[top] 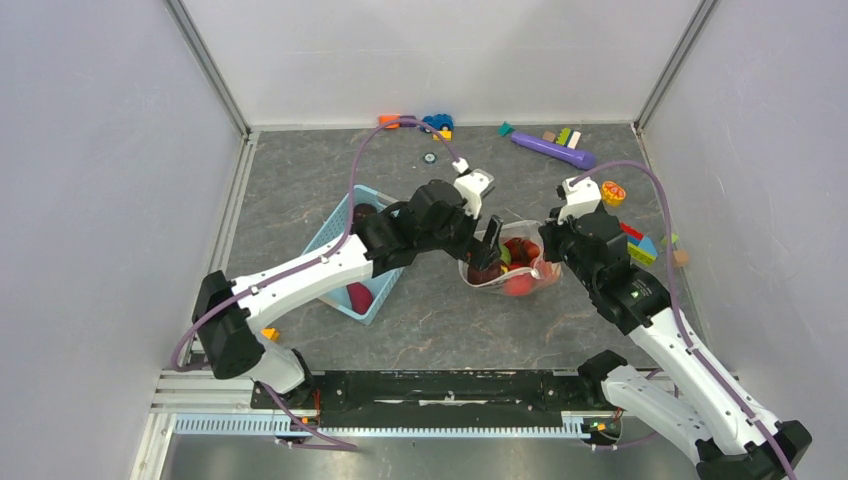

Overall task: Place the food in the zip-top bag and seal the zipper
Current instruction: Place the fake fruit in the zipper food storage bag, then adjust the zipper food storage bag at the center of the board.

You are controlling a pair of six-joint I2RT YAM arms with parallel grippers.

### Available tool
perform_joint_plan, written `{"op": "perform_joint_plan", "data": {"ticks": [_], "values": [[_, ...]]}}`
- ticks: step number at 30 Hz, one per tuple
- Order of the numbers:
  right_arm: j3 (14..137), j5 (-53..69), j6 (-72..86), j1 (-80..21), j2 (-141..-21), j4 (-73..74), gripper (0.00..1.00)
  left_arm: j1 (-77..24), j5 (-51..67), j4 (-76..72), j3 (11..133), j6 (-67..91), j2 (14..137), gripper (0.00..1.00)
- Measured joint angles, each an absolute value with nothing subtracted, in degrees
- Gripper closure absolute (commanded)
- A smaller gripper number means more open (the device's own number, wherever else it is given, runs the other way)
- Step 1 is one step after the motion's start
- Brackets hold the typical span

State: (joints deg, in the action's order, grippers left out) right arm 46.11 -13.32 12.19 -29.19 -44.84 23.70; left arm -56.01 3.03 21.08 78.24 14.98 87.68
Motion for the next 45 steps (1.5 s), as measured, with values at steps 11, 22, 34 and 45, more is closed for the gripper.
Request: {"op": "perform_joint_plan", "data": {"ticks": [11,22,34,45], "values": [[46.0,-13.4,12.1,-29.2,-43.8,23.7,1.0,-56.0,-11.2,28.2,72.8,24.9,86.3,0.38],[45.1,-10.3,11.9,-29.2,-39.8,24.6,1.0,-56.0,-11.2,28.7,76.2,29.1,96.1,0.98],[52.3,2.1,8.7,-29.1,-39.0,36.8,1.0,-56.0,-11.9,32.2,80.3,25.7,85.4,0.98],[52.0,7.5,10.5,-29.2,-39.0,40.8,1.0,-54.2,-11.7,34.3,99.9,20.8,96.9,0.98]]}}
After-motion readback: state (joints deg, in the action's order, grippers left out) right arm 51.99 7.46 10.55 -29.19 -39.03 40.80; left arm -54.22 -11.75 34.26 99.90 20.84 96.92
